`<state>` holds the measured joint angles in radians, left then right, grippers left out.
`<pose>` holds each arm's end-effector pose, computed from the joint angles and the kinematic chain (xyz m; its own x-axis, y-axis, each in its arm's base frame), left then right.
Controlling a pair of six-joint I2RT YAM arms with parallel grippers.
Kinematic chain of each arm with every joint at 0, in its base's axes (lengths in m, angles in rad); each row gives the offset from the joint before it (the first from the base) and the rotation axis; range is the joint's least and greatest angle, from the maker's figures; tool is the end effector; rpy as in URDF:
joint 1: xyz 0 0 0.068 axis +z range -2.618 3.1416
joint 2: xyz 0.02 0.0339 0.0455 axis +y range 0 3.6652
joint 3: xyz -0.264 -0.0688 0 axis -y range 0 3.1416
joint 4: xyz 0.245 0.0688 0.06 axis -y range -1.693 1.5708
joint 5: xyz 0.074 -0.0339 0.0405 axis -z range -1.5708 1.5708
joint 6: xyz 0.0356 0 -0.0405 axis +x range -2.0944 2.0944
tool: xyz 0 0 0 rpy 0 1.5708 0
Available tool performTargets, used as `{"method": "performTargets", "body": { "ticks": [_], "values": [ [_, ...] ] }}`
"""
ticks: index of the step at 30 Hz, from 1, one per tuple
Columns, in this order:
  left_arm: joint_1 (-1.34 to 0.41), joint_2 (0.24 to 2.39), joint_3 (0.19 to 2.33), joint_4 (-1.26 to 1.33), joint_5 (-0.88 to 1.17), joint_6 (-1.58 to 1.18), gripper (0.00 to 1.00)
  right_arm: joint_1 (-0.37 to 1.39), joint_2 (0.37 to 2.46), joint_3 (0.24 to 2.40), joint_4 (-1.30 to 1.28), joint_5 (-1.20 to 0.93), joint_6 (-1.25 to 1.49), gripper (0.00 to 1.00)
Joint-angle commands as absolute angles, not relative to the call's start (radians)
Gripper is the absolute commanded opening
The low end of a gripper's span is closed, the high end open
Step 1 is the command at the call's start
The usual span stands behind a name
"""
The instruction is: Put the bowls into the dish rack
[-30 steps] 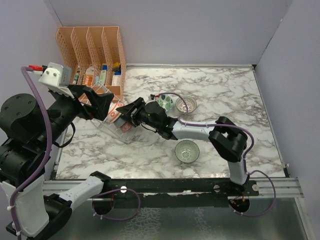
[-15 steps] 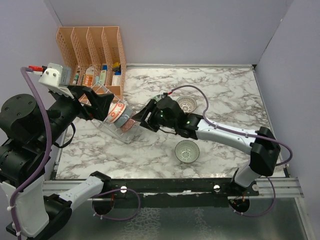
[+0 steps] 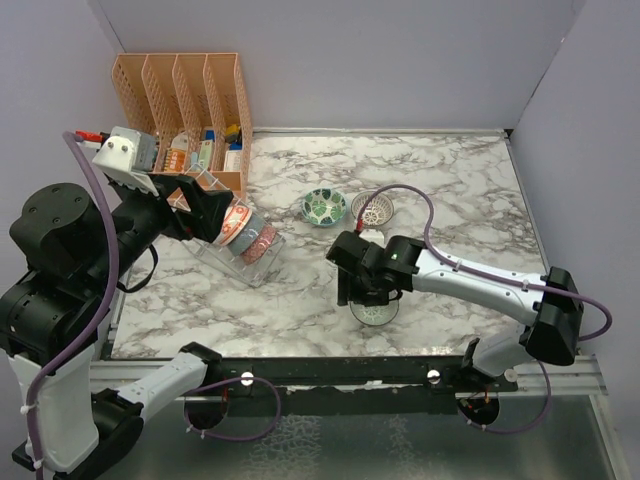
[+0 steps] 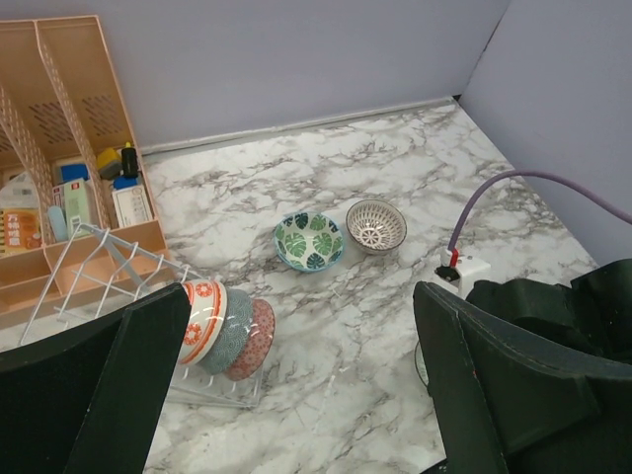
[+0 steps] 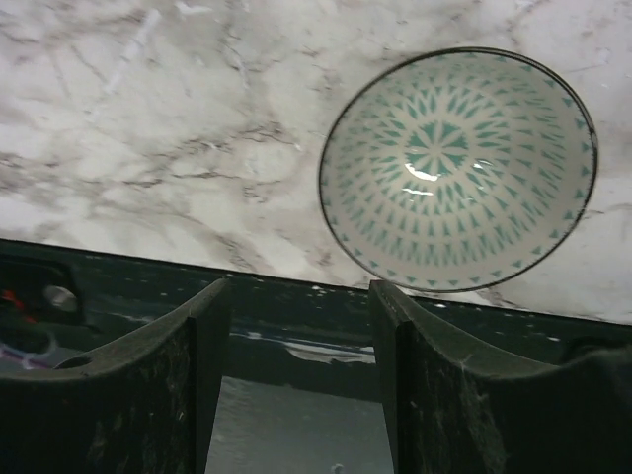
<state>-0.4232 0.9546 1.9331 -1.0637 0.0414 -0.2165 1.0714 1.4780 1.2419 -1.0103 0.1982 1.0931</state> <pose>0.0574 -0.0275 0.5564 -0.1720 -0.1579 -0.9724 0.4208 0.8807 -0.2175 0.1414 0.2446 0.2742 -0.9463 0.0833 -0.3123 0.0212 0.9801 0.1973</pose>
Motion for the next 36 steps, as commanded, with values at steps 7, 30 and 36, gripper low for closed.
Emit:
{"method": "performTargets", "body": {
  "ticks": [7,30,36],
  "values": [
    [-0.426,0.948,1.917,-1.052,0.061,-0.228,0.99,1.081,1.598,1.205,-1.018,0.273,0.969,0.54],
    [-0.427,0.920,1.915,-1.082,0.013,-0.186,0.99,1.117,1.743,1.325,-1.044,0.355,0.975,0.01],
    [-0.427,0.931,1.978,-1.097,0.017,-0.165,0.99,1.131,1.632,1.521,-0.939,0.349,0.949,0.01]
  ]
}}
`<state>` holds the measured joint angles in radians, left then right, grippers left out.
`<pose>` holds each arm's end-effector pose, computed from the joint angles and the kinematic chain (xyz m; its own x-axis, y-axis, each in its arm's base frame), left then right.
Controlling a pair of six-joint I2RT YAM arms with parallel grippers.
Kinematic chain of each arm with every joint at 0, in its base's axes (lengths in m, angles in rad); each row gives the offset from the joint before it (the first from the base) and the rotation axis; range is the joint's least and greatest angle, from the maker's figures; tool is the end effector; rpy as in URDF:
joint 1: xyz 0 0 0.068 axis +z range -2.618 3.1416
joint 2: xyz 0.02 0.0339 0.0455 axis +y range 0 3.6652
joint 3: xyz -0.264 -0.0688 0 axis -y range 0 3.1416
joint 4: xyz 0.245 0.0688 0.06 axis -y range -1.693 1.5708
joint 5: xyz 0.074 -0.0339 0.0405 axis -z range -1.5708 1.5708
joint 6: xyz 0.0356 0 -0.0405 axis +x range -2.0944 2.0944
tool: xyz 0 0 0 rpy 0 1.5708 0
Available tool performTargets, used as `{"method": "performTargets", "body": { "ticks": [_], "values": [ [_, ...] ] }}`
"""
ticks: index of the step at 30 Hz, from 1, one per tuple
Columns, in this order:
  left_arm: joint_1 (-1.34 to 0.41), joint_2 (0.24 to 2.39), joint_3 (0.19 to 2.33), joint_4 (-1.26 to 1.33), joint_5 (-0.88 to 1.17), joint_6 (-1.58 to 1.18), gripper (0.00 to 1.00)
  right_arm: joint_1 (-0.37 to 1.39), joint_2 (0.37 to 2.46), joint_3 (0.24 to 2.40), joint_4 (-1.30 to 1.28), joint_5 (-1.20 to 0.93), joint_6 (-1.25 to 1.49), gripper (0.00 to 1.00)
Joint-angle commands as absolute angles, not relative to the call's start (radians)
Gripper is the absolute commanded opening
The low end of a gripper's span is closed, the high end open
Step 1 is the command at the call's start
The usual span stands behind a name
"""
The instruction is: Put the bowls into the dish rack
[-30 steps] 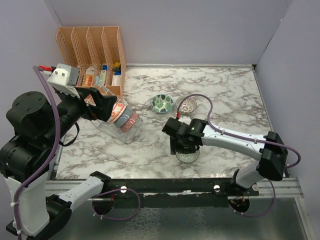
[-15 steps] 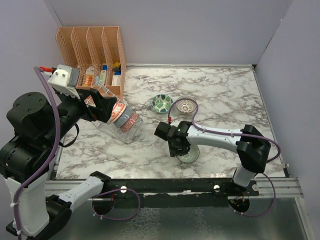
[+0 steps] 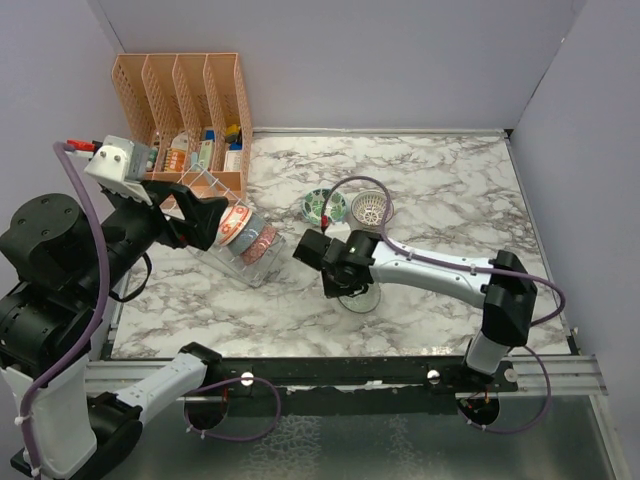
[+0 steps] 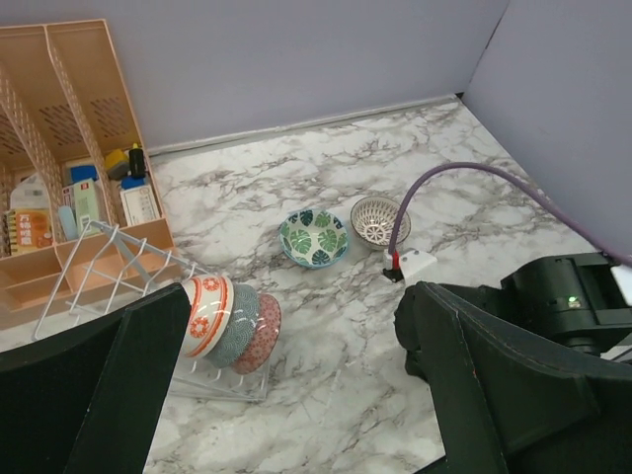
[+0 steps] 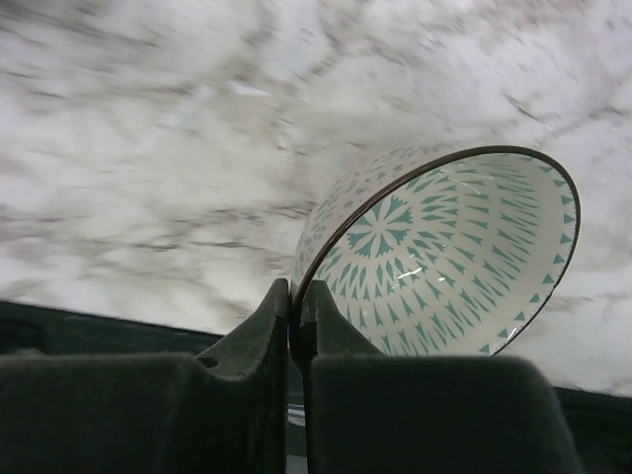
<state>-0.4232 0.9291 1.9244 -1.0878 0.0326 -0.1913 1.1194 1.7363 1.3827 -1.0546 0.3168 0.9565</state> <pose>0.0489 -0.0233 0.5531 -0.1664 -0.1335 -0.9770 0.4160 0.8888 -0.1923 0.1546 0.2935 0.2389 -0.9289 -0.1360 -0.3445 -0.1284 0.9907 -0.0449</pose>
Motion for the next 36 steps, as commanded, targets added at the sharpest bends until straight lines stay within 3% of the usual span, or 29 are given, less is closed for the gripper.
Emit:
{"method": "performTargets", "body": {
  "ticks": [1,9,14,21,28,36],
  "values": [
    [-0.427,0.937,1.993,-1.099,0.021,-0.163,0.99,1.131,1.602,1.528,-0.870,0.332,0.947,0.01],
    [-0.426,0.964,2.084,-1.117,0.057,-0.158,0.99,1.126,1.427,1.311,0.096,0.187,0.976,0.01],
    [-0.427,0.983,2.136,-1.129,0.077,-0.149,0.99,1.097,1.578,1.385,0.463,0.081,1.001,0.02],
    [-0.426,0.977,2.131,-1.122,0.093,-0.148,0.99,1.040,1.874,1.464,0.956,0.007,1.270,0.05],
    [-0.427,0.968,2.122,-1.122,0.094,-0.152,0.99,1.037,2.126,1.624,1.158,0.042,1.423,0.06],
    [-0.426,0.955,2.095,-1.128,0.088,-0.142,0.99,1.036,2.240,1.649,1.168,0.062,1.530,0.06]
  ]
}}
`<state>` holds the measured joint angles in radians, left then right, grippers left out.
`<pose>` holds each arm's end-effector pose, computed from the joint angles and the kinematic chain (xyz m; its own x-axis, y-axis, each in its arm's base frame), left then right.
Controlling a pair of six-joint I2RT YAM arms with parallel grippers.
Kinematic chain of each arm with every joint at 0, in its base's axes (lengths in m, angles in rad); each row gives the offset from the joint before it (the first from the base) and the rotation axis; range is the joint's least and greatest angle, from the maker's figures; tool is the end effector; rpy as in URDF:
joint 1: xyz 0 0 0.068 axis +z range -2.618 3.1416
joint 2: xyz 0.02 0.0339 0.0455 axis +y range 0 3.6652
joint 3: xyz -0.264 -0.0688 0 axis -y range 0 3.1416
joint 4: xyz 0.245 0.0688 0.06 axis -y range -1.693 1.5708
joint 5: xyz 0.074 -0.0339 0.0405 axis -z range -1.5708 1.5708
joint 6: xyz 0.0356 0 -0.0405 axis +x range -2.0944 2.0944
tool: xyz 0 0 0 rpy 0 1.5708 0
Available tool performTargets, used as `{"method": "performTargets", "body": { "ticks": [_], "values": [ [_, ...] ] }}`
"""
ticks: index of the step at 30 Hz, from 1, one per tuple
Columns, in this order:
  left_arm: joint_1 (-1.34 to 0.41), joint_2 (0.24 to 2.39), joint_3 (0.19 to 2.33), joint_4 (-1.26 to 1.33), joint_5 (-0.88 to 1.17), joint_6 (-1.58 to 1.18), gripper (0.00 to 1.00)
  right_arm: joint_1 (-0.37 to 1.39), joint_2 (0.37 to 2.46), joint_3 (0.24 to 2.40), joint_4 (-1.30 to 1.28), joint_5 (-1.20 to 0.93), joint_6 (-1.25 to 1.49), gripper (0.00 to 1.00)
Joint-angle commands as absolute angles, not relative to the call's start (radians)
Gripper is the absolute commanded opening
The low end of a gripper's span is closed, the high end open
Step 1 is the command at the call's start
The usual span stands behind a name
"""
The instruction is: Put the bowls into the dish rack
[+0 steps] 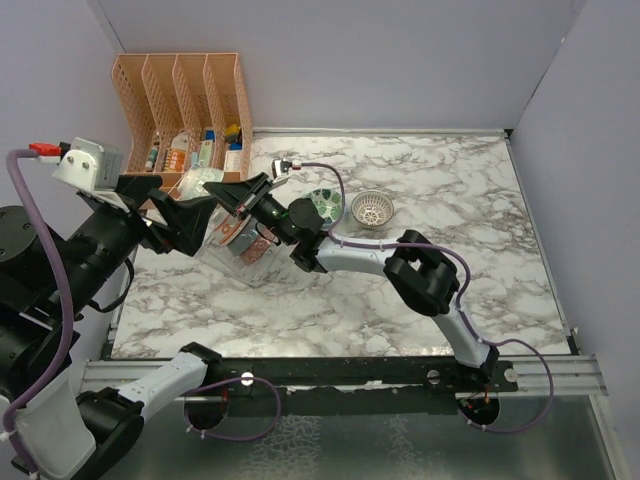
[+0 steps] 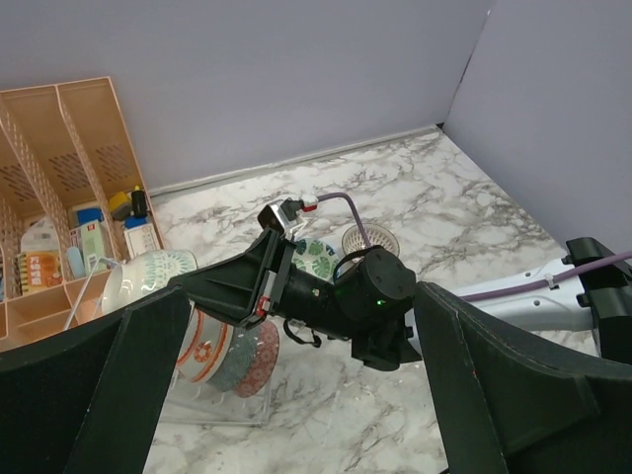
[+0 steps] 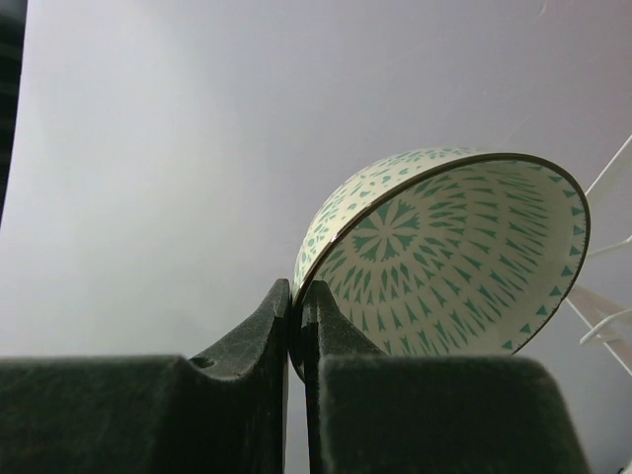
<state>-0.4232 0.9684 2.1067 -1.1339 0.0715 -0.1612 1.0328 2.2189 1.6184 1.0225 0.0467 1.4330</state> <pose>0.0246 -0.0139 0.5791 -0.0722 -0.1430 -0.9871 0.4693 0.8684 -0.1602 0.2655 0.4417 0.2799 -0.7992 0.5915 -0.1064 -0.3227 -0.2731 0.9063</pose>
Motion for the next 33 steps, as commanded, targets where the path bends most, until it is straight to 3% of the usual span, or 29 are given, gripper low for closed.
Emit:
{"method": "performTargets", "body": {
  "ticks": [1,28,33],
  "values": [
    [-0.426,0.954,2.093,-1.128,0.087,-0.142,0.99,1.037,2.240,1.638,1.160,0.065,1.535,0.06],
    [-0.427,0.951,2.033,-1.108,0.088,-0.126,0.99,0.993,2.338,1.578,1.110,-0.003,1.615,0.07],
    [-0.426,0.947,2.022,-1.106,0.083,-0.118,0.99,0.994,2.317,1.563,1.068,-0.016,1.607,0.14]
  ]
}}
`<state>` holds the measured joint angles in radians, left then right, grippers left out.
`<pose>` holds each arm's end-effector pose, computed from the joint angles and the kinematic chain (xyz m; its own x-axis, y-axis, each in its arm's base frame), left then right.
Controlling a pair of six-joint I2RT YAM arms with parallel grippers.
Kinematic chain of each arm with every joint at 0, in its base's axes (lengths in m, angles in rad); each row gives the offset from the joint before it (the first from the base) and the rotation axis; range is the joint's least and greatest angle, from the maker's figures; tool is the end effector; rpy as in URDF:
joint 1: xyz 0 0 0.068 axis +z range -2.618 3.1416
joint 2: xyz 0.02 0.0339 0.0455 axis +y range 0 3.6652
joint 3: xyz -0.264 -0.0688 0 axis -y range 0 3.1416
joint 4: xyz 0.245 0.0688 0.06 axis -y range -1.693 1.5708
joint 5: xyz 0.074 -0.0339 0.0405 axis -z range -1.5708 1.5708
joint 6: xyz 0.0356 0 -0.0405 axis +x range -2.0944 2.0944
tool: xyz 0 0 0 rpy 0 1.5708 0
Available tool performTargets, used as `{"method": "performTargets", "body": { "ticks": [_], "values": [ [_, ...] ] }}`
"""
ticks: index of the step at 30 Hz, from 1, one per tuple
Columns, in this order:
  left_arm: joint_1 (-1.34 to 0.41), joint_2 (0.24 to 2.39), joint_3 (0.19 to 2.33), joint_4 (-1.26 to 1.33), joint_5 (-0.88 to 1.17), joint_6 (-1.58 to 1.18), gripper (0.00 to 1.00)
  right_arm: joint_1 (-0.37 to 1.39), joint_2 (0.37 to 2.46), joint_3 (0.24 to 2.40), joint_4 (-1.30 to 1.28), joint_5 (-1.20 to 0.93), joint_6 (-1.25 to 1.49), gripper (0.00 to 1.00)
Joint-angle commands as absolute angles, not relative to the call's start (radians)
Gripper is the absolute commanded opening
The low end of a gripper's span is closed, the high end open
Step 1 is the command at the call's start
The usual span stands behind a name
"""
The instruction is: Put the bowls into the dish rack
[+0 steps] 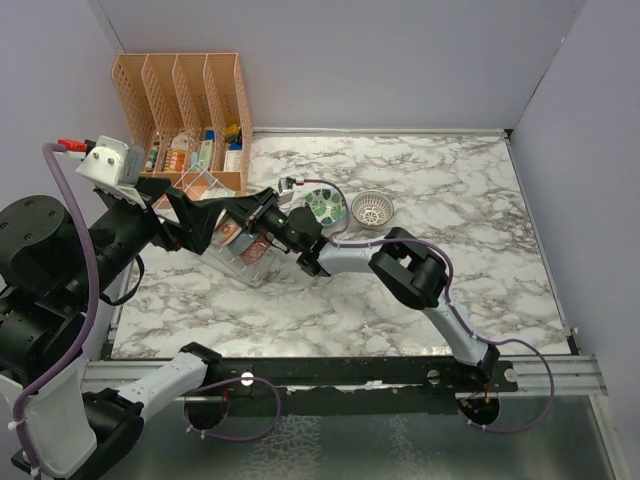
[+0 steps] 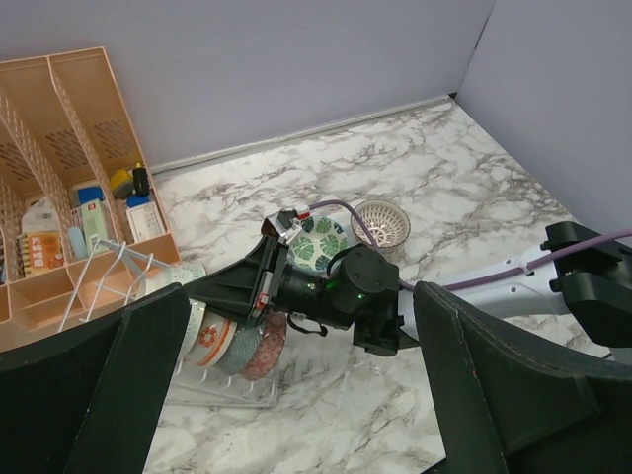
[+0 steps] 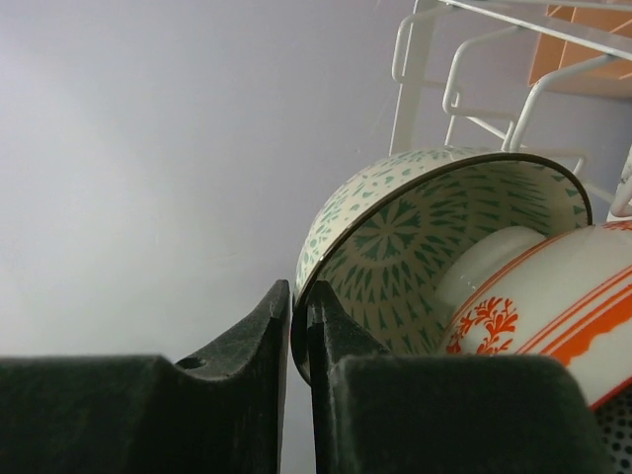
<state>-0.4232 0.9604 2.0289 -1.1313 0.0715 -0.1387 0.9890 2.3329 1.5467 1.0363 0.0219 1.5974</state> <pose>0.0385 -0.0201 0.5666 -0.1223 -0.0962 -0.9878 0.4622 0.8753 -0.1424 0.2886 0.4374 0.2006 -0.8269 0.5614 0.0312 -0.1141 -0.2218 0.9684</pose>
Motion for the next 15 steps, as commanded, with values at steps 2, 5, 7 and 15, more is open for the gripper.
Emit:
{"method": "performTargets", "body": {
  "ticks": [2,5,7,15],
  "values": [
    [-0.427,0.947,2.023,-1.103,0.082,-0.113,0.99,0.993,2.307,1.568,1.035,-0.029,1.603,0.23],
    [-0.428,0.949,2.026,-1.104,0.074,-0.109,0.99,0.993,2.295,1.579,0.995,-0.054,1.604,0.33],
    [-0.428,0.952,2.033,-1.104,0.065,-0.109,0.99,0.993,2.283,1.581,0.963,-0.068,1.605,0.37],
    [-0.430,0.956,2.045,-1.103,0.049,-0.110,0.99,0.993,2.173,1.538,0.738,-0.096,1.595,0.50]
  ]
}}
